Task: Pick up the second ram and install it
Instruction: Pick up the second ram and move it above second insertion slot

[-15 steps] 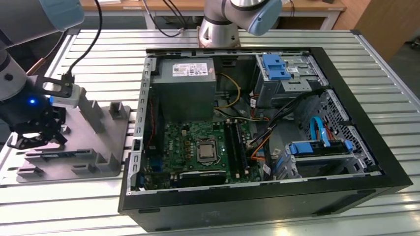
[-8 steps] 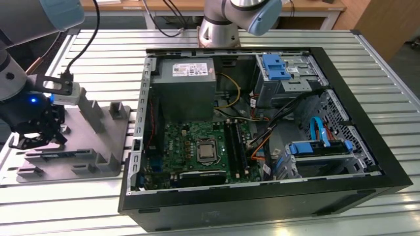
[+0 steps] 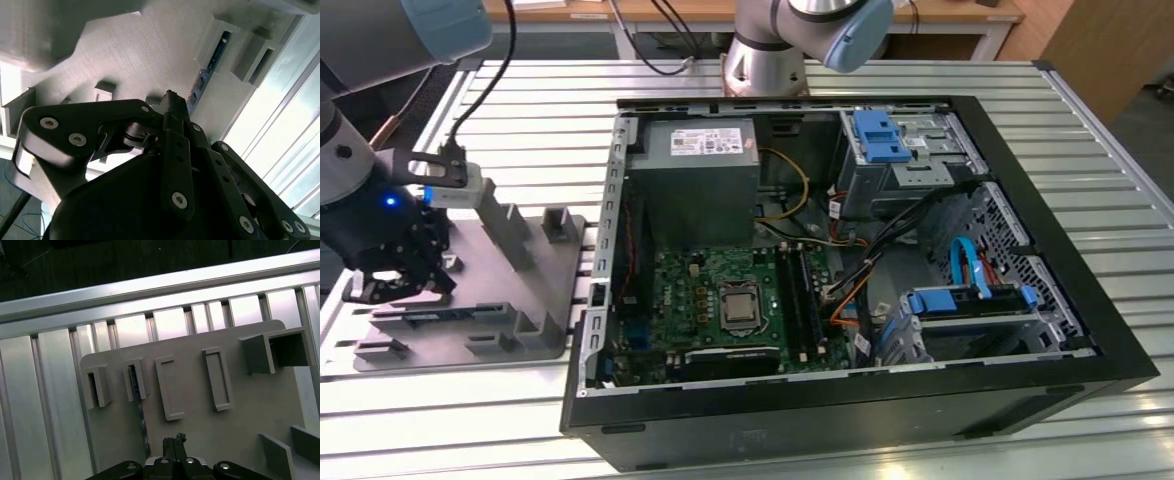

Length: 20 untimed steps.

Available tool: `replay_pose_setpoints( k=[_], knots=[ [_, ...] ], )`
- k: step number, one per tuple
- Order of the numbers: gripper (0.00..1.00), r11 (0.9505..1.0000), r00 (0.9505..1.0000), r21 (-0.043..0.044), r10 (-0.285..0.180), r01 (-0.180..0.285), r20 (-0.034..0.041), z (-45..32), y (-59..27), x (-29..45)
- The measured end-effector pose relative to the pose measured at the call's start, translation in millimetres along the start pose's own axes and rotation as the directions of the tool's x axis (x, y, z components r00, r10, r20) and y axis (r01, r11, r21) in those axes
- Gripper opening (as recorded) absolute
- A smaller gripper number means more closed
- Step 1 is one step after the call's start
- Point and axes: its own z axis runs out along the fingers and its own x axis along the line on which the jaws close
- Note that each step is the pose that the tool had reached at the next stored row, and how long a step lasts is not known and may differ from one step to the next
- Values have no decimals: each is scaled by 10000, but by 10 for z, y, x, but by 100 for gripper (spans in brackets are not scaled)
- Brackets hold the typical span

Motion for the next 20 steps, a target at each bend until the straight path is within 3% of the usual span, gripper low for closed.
replay_pose_setpoints(
  k=[9, 15, 20],
  knots=[
    [10, 9952, 9952, -24, -980, 980, -6, 1, 0, 0],
    [10, 9864, 9864, -42, -1642, 1642, -10, 0, 0, 0],
    [10, 9763, 9763, -54, -2162, 2162, -11, 1, 0, 0]
  ],
)
